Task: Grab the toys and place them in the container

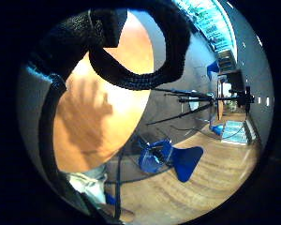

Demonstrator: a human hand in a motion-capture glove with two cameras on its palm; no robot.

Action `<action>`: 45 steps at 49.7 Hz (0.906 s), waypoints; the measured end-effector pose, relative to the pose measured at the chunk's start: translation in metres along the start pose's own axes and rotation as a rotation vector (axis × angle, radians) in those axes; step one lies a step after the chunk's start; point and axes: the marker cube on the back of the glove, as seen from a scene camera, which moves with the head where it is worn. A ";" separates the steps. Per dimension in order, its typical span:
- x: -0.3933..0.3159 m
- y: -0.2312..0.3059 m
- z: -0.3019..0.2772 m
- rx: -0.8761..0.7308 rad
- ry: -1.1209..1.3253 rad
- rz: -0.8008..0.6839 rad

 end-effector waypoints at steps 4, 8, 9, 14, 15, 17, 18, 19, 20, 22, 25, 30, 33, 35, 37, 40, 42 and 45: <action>-0.003 -0.002 0.001 0.003 -0.031 0.046; 0.000 -0.002 0.003 0.003 0.005 0.049; 0.001 -0.002 0.004 0.002 0.019 0.043; -0.003 -0.002 0.003 0.003 -0.015 0.069; -0.003 -0.001 0.003 0.003 -0.020 0.067; -0.003 -0.001 0.003 0.004 -0.022 0.066; -0.003 -0.001 0.003 0.005 -0.024 0.066; -0.003 -0.001 0.003 0.006 -0.027 0.063; -0.003 0.000 0.003 0.007 -0.032 0.057; -0.005 0.000 0.002 0.008 -0.046 0.045; -0.004 0.000 0.003 0.003 -0.038 0.035; -0.004 0.001 0.007 -0.019 -0.018 0.012; -0.005 -0.001 0.006 -0.017 -0.036 0.040; -0.005 -0.001 0.006 -0.013 -0.042 0.053; -0.005 -0.001 0.006 -0.012 -0.036 0.051; -0.006 -0.001 0.005 -0.013 -0.039 0.050; -0.005 -0.001 0.006 -0.014 -0.034 0.053; -0.005 -0.002 0.005 -0.013 -0.061 0.050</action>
